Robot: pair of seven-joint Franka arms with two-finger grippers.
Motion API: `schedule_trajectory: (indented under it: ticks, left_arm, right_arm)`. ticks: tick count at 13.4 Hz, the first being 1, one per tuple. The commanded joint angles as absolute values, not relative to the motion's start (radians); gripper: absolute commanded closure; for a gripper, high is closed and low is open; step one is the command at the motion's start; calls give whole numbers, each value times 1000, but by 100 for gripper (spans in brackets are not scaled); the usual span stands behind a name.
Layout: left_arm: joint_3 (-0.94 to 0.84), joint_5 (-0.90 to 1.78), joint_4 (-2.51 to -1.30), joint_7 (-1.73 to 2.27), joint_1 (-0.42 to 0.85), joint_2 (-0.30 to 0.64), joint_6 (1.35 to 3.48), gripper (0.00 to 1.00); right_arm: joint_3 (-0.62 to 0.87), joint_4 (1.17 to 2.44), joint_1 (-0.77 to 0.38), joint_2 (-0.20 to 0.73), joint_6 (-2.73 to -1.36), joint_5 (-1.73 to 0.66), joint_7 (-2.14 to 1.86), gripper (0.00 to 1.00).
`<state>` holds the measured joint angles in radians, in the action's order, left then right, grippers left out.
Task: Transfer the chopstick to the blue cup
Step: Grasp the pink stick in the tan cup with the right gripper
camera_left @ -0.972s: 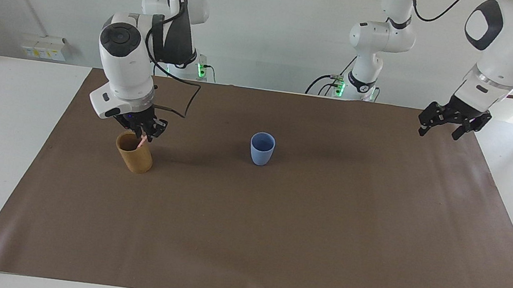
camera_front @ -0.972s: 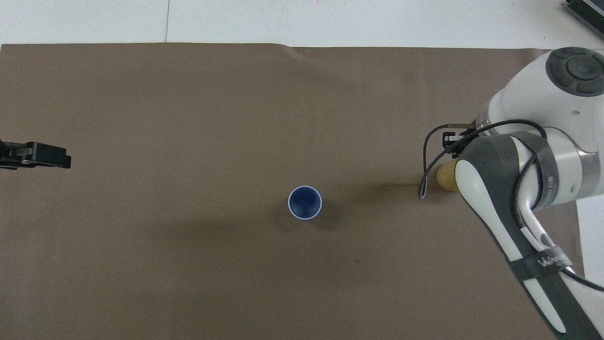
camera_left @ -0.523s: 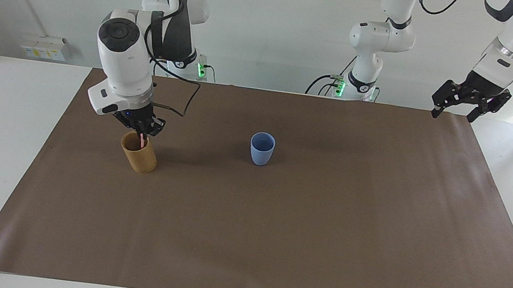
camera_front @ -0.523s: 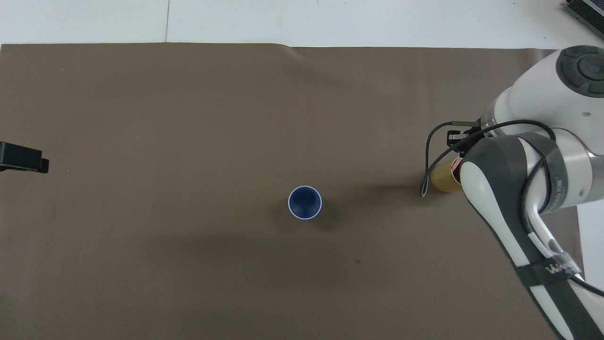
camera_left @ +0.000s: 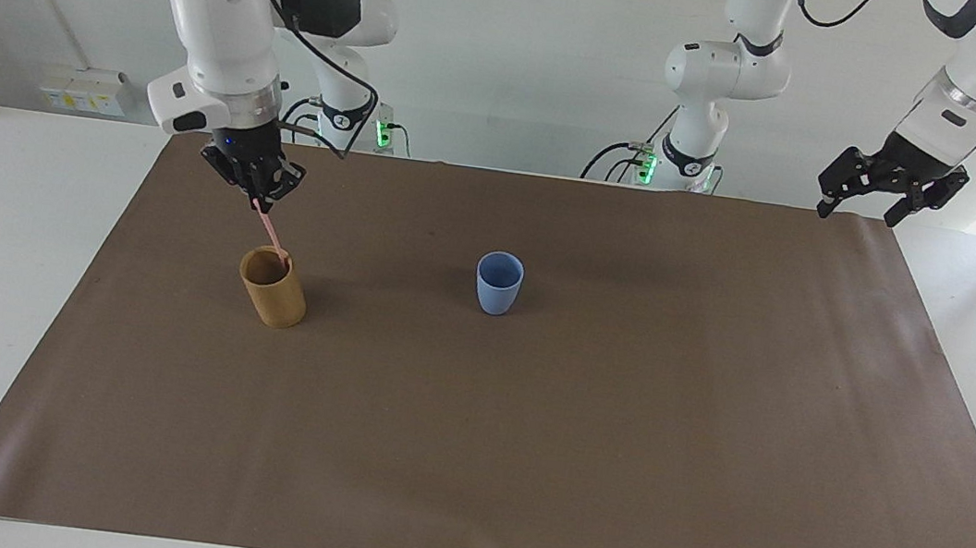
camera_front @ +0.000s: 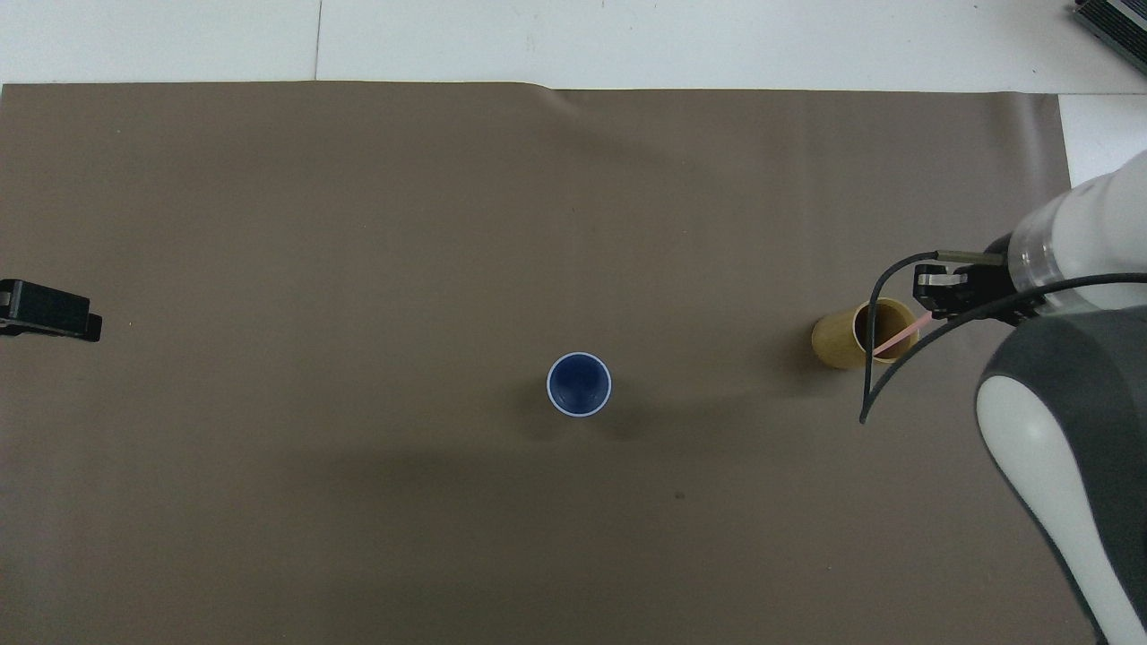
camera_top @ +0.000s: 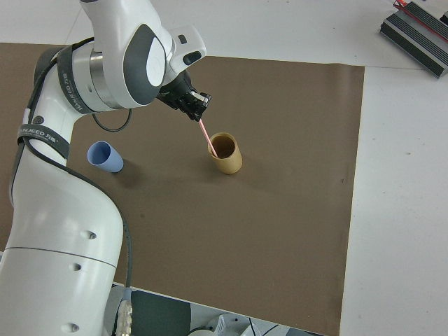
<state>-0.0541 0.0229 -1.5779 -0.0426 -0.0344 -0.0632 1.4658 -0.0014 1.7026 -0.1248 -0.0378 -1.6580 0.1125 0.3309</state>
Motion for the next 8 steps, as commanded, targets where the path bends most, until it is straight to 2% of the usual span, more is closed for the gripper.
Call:
schedule_trajectory:
  ticks: [1,3,6,8]
  left_arm:
    - [-57,23,-1611,-46,-31,-90,1437,0]
    - [-57,26,-1611,-52,-31,-91,1448,0]
    - [-57,26,-1614,-52,-31,-91,1473,0]
    - [-58,25,-1606,-48,-29,-86,1468,0]
  right_arm:
    - [15,1723,-139,-119,-1621,114,380,100]
    - [66,1715,-167,-136,-1658,98,463,100]
    - [110,1717,-207,-129,-1822,-35,509,100]
    - [115,1717,-279,-117,-1867,-37,584,100]
